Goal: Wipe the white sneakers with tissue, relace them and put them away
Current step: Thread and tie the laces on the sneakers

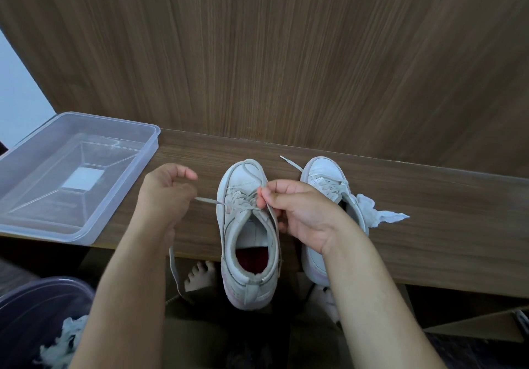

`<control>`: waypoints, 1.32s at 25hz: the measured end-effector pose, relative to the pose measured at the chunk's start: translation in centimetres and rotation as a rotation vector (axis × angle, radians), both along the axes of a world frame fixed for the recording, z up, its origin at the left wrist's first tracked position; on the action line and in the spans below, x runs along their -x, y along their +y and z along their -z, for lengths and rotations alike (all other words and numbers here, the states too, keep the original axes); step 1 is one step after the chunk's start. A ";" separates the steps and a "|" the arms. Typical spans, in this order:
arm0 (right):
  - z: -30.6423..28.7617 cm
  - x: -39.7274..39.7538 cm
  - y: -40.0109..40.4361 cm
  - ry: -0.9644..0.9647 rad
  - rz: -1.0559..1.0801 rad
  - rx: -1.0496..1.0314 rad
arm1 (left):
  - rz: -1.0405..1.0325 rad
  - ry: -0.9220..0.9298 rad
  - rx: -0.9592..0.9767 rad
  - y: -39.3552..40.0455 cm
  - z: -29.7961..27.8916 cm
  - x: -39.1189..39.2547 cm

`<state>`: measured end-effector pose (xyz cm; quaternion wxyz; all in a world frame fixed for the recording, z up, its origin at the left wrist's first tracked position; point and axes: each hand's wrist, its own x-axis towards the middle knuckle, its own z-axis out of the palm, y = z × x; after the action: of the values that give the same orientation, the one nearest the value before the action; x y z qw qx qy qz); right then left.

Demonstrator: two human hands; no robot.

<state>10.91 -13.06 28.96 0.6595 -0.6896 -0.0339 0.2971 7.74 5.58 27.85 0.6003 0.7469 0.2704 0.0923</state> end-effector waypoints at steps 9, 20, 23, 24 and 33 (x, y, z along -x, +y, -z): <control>-0.7 0.5 1.3 -0.204 0.113 0.287 | 0.224 -0.343 0.217 -0.1 -3.3 0.6; -1.4 1.4 2.1 -0.684 -0.081 0.606 | 0.302 -0.658 0.204 -1.4 -5.6 -0.2; -1.0 1.3 2.2 -0.743 -0.054 0.637 | 0.311 -0.687 0.167 -1.2 -5.0 -0.5; -0.9 1.2 2.2 -0.737 -0.044 0.619 | 0.325 -0.686 0.099 -0.9 -4.6 -0.7; 0.2 0.4 1.9 -0.400 0.037 0.302 | 0.343 0.019 -0.641 0.4 -1.3 -1.6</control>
<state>10.53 -11.12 28.77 0.5345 -0.8259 -0.1063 0.1444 9.36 5.96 29.16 0.3397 0.9326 0.1040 0.0634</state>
